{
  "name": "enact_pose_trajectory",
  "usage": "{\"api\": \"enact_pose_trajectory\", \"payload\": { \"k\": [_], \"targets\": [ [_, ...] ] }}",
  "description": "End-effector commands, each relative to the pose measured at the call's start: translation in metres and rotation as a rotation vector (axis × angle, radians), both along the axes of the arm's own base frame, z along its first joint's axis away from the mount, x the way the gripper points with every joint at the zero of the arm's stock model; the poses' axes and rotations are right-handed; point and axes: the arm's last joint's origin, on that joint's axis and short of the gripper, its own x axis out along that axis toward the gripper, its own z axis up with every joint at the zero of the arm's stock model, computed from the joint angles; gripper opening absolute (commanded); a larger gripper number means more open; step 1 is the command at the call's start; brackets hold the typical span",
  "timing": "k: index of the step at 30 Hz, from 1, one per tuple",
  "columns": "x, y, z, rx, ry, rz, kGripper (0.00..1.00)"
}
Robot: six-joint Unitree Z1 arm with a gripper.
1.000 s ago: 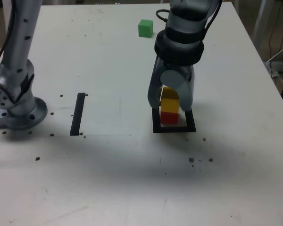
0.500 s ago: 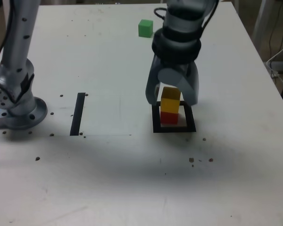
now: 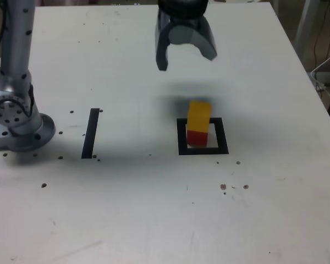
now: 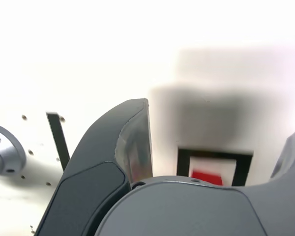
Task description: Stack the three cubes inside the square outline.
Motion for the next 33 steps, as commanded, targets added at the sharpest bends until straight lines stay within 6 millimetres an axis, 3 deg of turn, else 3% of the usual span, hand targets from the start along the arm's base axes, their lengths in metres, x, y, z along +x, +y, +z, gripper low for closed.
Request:
{"api": "enact_pose_trajectory", "payload": {
  "k": [1,10,22,33],
  "targets": [
    [-0.006,0.017,0.002,0.006,-0.004,0.022,0.99],
    [-0.028,0.093,0.007,0.036,-0.010,0.018,1.00],
    [-0.036,0.161,0.007,0.030,-0.011,-0.127,0.99],
    [-0.042,0.217,-0.015,-0.054,-0.002,-0.198,0.98]
  ]
}}
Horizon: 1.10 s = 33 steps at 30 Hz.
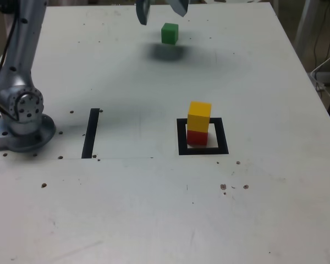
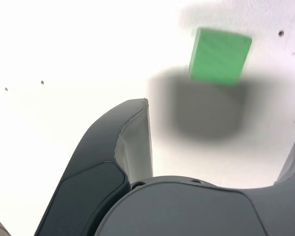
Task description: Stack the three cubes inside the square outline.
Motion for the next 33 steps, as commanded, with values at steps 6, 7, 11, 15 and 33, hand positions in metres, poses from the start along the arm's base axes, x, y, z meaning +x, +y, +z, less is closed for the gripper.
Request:
{"api": "enact_pose_trajectory", "payload": {
  "k": [6,7,11,15,33],
  "targets": [
    [0.004,0.019,-0.014,-0.036,0.012,-0.007,0.98],
    [0.005,0.020,-0.016,-0.041,0.012,-0.009,0.98],
    [0.013,0.028,-0.024,-0.063,0.014,-0.020,0.97],
    [0.019,0.035,-0.031,-0.074,0.022,-0.027,0.96],
    [0.034,0.050,-0.065,-0.145,0.062,-0.026,0.80]
  ]
}}
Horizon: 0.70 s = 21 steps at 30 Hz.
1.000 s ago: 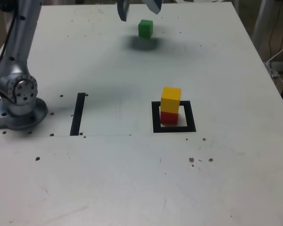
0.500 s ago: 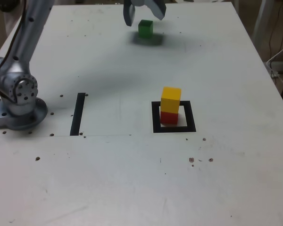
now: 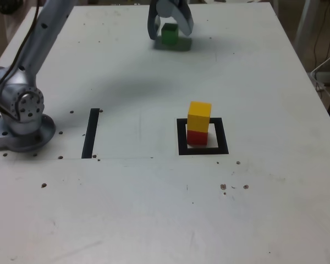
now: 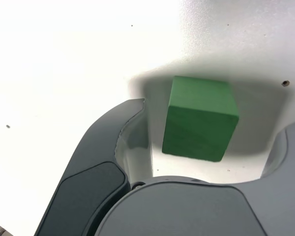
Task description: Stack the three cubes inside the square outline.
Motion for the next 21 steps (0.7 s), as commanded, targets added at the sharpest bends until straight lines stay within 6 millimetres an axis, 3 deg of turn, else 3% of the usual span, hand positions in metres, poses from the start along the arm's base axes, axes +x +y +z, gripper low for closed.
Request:
{"api": "enact_pose_trajectory", "payload": {
  "k": [1,13,21],
  "targets": [
    [0.0009,0.0010,-0.0035,-0.006,0.002,0.004,0.77],
    [0.0023,0.0007,-0.0042,-0.013,-0.011,0.020,0.29],
    [0.0028,-0.0004,-0.0040,-0.020,-0.014,0.020,0.26]
  ]
}}
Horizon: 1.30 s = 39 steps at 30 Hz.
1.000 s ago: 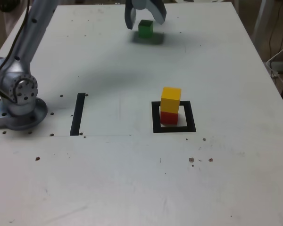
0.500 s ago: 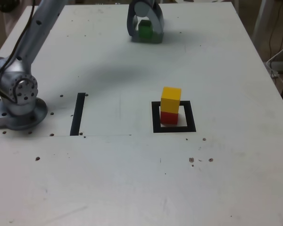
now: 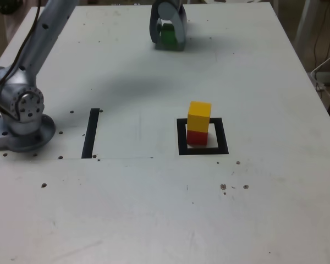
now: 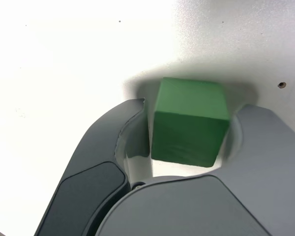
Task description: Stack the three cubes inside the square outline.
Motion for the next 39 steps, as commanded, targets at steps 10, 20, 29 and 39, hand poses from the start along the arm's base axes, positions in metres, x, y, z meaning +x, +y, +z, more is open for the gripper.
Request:
{"api": "enact_pose_trajectory", "payload": {
  "k": [10,20,29,39],
  "targets": [
    [0.002,-0.003,0.003,0.002,-0.004,0.001,0.26],
    [0.007,-0.026,0.027,0.028,-0.015,0.000,0.26],
    [0.009,-0.096,0.072,0.056,-0.030,0.008,0.26],
    [0.011,-0.203,0.104,0.099,-0.052,-0.014,0.26]
  ]
}}
